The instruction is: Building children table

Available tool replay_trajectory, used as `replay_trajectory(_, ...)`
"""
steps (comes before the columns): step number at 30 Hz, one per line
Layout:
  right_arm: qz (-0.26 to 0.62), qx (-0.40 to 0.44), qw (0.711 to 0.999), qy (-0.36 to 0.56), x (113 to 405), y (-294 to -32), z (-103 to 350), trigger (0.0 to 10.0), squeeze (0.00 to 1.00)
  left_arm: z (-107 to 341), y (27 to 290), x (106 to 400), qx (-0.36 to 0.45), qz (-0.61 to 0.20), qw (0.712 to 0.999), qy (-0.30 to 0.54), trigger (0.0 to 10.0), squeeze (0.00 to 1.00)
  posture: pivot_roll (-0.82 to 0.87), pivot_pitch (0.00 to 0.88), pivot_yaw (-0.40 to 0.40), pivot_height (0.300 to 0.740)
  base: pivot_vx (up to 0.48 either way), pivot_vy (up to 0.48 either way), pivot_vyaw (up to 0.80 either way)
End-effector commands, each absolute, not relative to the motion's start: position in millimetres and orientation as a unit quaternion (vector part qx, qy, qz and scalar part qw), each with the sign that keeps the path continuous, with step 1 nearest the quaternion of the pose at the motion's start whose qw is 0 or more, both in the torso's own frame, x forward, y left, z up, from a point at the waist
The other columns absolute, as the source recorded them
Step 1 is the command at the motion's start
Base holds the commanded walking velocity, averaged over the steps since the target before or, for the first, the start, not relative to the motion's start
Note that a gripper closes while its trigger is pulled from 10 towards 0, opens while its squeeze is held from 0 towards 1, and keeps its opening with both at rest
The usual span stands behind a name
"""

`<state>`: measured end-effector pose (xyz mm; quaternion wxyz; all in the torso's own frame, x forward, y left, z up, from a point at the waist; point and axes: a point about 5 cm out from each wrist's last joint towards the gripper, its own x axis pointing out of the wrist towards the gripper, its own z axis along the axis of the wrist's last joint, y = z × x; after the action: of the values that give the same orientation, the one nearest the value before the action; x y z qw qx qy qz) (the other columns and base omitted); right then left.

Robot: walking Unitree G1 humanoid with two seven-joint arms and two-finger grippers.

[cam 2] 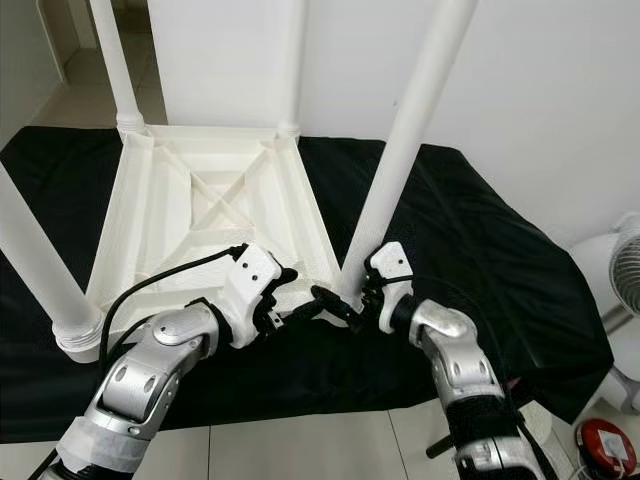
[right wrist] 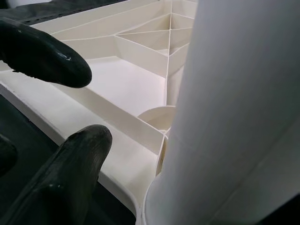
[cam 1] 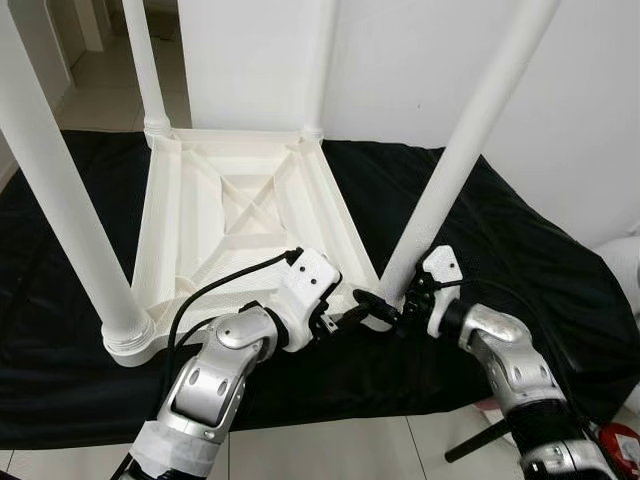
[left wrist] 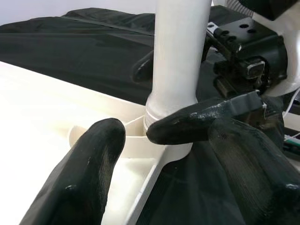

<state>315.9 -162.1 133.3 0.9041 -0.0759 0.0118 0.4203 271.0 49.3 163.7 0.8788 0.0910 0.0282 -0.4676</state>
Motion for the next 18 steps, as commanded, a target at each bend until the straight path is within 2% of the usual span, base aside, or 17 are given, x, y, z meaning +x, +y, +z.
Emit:
replay_trajectory(1, 0.428, -0.081, 0.900, 0.024, 319.7, -159.6, 128.3, 10.0, 0.00, 166.1, 46.4, 271.5, 0.099, -0.449, 0.888, 0.024, 10.0, 0.00, 0.00, 0.000, -0.101, 0.740, 0.000, 0.000, 0.00)
replay_trajectory(2, 0.428, -0.081, 0.900, 0.024, 319.7, -159.6, 128.3, 10.0, 0.00, 166.1, 46.4, 271.5, 0.099, -0.449, 0.888, 0.024, 10.0, 0.00, 0.00, 0.000, -0.101, 0.740, 0.000, 0.000, 0.00)
replay_trajectory(3, 0.427, -0.079, 0.900, 0.026, 321.9, -159.0, 126.7, 8.0, 0.00, 166.5, 45.5, 271.5, 0.099, -0.451, 0.887, 0.023, 10.0, 0.00, 0.00, 0.000, -0.101, 0.740, 0.000, 0.000, 0.00)
replay_trajectory(4, 0.427, -0.079, 0.900, 0.026, 321.9, -159.0, 126.7, 8.0, 0.00, 166.5, 45.5, 271.5, 0.099, -0.451, 0.887, 0.023, 10.0, 0.00, 0.00, 0.000, -0.101, 0.740, 0.000, 0.000, 0.00)
replay_trajectory(5, 0.429, -0.076, 0.900, 0.027, 323.6, -158.0, 124.4, 3.1, 0.00, 166.9, 44.6, 271.2, 0.099, -0.454, 0.885, 0.023, 10.0, 0.00, 0.00, 0.000, -0.101, 0.740, 0.000, 0.000, 0.00)
replay_trajectory(6, 0.429, -0.076, 0.900, 0.027, 323.6, -158.0, 124.4, 3.1, 0.00, 166.9, 44.6, 271.2, 0.099, -0.454, 0.885, 0.023, 10.0, 0.00, 0.00, 0.000, -0.101, 0.740, 0.000, 0.000, 0.00)
replay_trajectory(7, 0.430, -0.070, 0.899, 0.033, 324.3, -157.2, 121.7, 0.5, 0.00, 167.1, 44.1, 271.2, 0.102, -0.456, 0.884, 0.023, 10.0, 0.00, 0.01, 0.000, -0.099, 0.740, 0.000, 0.000, 0.00)
replay_trajectory(8, 0.430, -0.070, 0.899, 0.033, 324.3, -157.2, 121.7, 0.5, 0.00, 167.1, 44.1, 271.2, 0.102, -0.456, 0.884, 0.023, 10.0, 0.00, 0.01, 0.000, -0.099, 0.740, 0.000, 0.000, 0.00)
replay_trajectory(9, 0.431, -0.065, 0.899, 0.035, 324.3, -156.5, 119.7, 0.0, 0.00, 167.2, 44.1, 271.3, 0.104, -0.456, 0.884, 0.023, 10.0, 0.00, 0.01, 0.000, -0.099, 0.740, 0.000, 0.000, 0.00)
replay_trajectory(18, 0.433, -0.047, 0.899, 0.038, 321.8, -155.1, 112.9, 0.0, 0.00, 166.3, 43.1, 270.5, 0.106, -0.457, 0.883, 0.024, 10.0, 0.00, 0.00, 0.000, -0.093, 0.740, 0.000, 0.000, 0.00)
